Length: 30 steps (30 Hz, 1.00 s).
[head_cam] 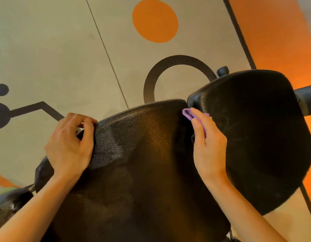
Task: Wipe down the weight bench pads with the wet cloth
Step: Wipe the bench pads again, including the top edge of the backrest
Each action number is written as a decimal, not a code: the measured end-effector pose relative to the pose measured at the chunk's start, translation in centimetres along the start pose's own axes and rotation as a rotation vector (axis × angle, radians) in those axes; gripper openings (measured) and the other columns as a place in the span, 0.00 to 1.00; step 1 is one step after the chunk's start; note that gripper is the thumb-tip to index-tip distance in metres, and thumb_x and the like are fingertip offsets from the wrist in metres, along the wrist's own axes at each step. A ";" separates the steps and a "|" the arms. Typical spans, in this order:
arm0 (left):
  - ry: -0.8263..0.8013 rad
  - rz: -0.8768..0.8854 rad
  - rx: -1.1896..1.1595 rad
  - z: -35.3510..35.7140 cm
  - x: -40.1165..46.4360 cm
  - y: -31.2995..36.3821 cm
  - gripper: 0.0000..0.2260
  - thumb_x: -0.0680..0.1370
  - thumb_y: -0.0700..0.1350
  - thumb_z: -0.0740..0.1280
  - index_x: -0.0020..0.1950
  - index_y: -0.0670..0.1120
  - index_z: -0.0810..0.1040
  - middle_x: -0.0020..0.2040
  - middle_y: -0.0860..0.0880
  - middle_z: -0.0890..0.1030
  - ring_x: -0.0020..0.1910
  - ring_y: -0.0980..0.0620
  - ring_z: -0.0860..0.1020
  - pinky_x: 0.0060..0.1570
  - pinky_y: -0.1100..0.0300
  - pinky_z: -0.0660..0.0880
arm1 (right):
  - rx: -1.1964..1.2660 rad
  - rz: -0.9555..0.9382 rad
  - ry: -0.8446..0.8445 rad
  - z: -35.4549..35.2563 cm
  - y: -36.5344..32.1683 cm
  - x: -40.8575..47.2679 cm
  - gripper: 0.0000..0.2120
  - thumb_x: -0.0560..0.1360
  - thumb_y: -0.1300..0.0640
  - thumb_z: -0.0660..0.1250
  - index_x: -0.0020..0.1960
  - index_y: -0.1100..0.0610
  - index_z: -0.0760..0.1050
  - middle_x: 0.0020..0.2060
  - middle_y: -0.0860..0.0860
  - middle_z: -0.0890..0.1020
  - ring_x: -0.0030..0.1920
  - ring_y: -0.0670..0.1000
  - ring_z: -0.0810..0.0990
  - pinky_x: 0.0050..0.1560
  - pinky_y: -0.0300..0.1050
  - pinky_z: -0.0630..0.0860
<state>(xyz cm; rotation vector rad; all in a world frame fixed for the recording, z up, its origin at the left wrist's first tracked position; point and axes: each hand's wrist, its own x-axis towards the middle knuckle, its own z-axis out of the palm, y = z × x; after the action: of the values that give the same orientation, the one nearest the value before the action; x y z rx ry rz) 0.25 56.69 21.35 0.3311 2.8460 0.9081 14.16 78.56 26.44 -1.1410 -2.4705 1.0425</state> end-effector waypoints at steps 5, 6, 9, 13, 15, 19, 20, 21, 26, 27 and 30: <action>0.029 0.142 -0.099 -0.8 0.0 -0.7 0.10 0.82 0.44 0.59 0.56 0.46 0.79 0.57 0.46 0.79 0.57 0.43 0.75 0.56 0.56 0.65 | 0.006 0.006 0.041 -0.1 0.2 -3.7 0.14 0.80 0.54 0.56 0.63 0.47 0.73 0.58 0.41 0.77 0.60 0.40 0.75 0.62 0.45 0.75; 0.026 0.179 -0.094 -1.1 -0.3 -0.7 0.10 0.81 0.43 0.60 0.58 0.45 0.79 0.60 0.45 0.78 0.60 0.43 0.74 0.59 0.56 0.64 | 0.024 0.020 0.044 -0.3 0.2 -4.4 0.14 0.80 0.54 0.56 0.63 0.47 0.73 0.58 0.43 0.77 0.60 0.40 0.75 0.63 0.46 0.75; -0.077 0.259 -0.073 -2.1 -2.1 0.1 0.13 0.82 0.46 0.59 0.63 0.47 0.78 0.67 0.48 0.74 0.66 0.47 0.70 0.64 0.59 0.60 | 0.043 0.045 0.063 -0.6 0.0 -7.0 0.13 0.81 0.54 0.56 0.62 0.42 0.70 0.61 0.45 0.77 0.63 0.45 0.75 0.64 0.51 0.73; -0.241 0.389 -0.019 -2.5 -5.6 0.9 0.13 0.82 0.44 0.61 0.66 0.50 0.77 0.71 0.53 0.72 0.69 0.50 0.69 0.67 0.59 0.59 | 0.071 0.133 0.077 -1.0 0.0 -10.8 0.14 0.81 0.52 0.54 0.63 0.41 0.70 0.62 0.47 0.77 0.62 0.56 0.76 0.60 0.61 0.74; -0.304 0.454 0.013 -2.5 -7.4 1.4 0.14 0.82 0.44 0.62 0.67 0.50 0.76 0.72 0.53 0.72 0.70 0.51 0.68 0.67 0.60 0.58 | 0.095 0.170 0.094 -1.5 0.0 -12.7 0.15 0.81 0.51 0.54 0.64 0.44 0.72 0.62 0.49 0.78 0.64 0.54 0.75 0.62 0.60 0.73; -0.378 0.563 0.039 -2.2 -10.7 2.8 0.14 0.82 0.44 0.63 0.67 0.50 0.76 0.72 0.53 0.72 0.71 0.51 0.68 0.69 0.58 0.59 | 0.139 0.220 0.129 -3.2 0.4 -16.5 0.15 0.81 0.54 0.55 0.64 0.48 0.72 0.62 0.45 0.77 0.65 0.39 0.70 0.67 0.40 0.69; -0.392 0.593 0.038 -2.1 -11.4 3.2 0.14 0.82 0.45 0.63 0.67 0.50 0.76 0.72 0.53 0.72 0.71 0.52 0.68 0.68 0.58 0.59 | 0.154 0.242 0.138 -3.6 0.6 -17.4 0.15 0.81 0.54 0.55 0.64 0.47 0.72 0.62 0.45 0.76 0.64 0.38 0.70 0.67 0.36 0.69; -0.407 0.624 0.039 -1.9 -12.1 3.7 0.14 0.82 0.45 0.63 0.67 0.50 0.76 0.72 0.53 0.72 0.70 0.52 0.68 0.68 0.59 0.59 | 0.172 0.264 0.148 -4.0 1.0 -18.3 0.15 0.81 0.54 0.55 0.64 0.47 0.72 0.61 0.44 0.77 0.64 0.38 0.71 0.66 0.36 0.69; -0.491 0.753 0.055 -0.8 -15.8 5.6 0.16 0.80 0.47 0.61 0.66 0.49 0.76 0.71 0.53 0.72 0.69 0.51 0.69 0.66 0.57 0.62 | 0.196 0.319 0.252 -5.9 3.5 -22.9 0.14 0.81 0.55 0.56 0.63 0.48 0.73 0.58 0.43 0.77 0.58 0.34 0.73 0.52 0.21 0.69; -0.511 0.779 0.058 -0.6 -16.7 5.9 0.16 0.80 0.48 0.61 0.66 0.49 0.77 0.71 0.53 0.72 0.69 0.51 0.69 0.66 0.56 0.63 | 0.211 0.339 0.267 -6.3 4.0 -23.9 0.14 0.81 0.55 0.56 0.63 0.47 0.73 0.58 0.44 0.78 0.59 0.38 0.74 0.54 0.24 0.71; -0.562 0.845 0.076 0.4 -19.0 6.6 0.16 0.80 0.48 0.61 0.67 0.49 0.76 0.72 0.53 0.72 0.69 0.51 0.70 0.66 0.58 0.63 | 0.272 0.397 0.294 -7.0 5.5 -26.1 0.13 0.81 0.54 0.55 0.62 0.42 0.72 0.58 0.43 0.78 0.62 0.42 0.74 0.58 0.30 0.72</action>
<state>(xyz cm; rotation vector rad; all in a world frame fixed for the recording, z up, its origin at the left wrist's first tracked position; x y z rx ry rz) 19.77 57.44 26.07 1.5800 2.1766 0.6390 38.14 65.33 29.99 -1.5953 -1.8552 1.1667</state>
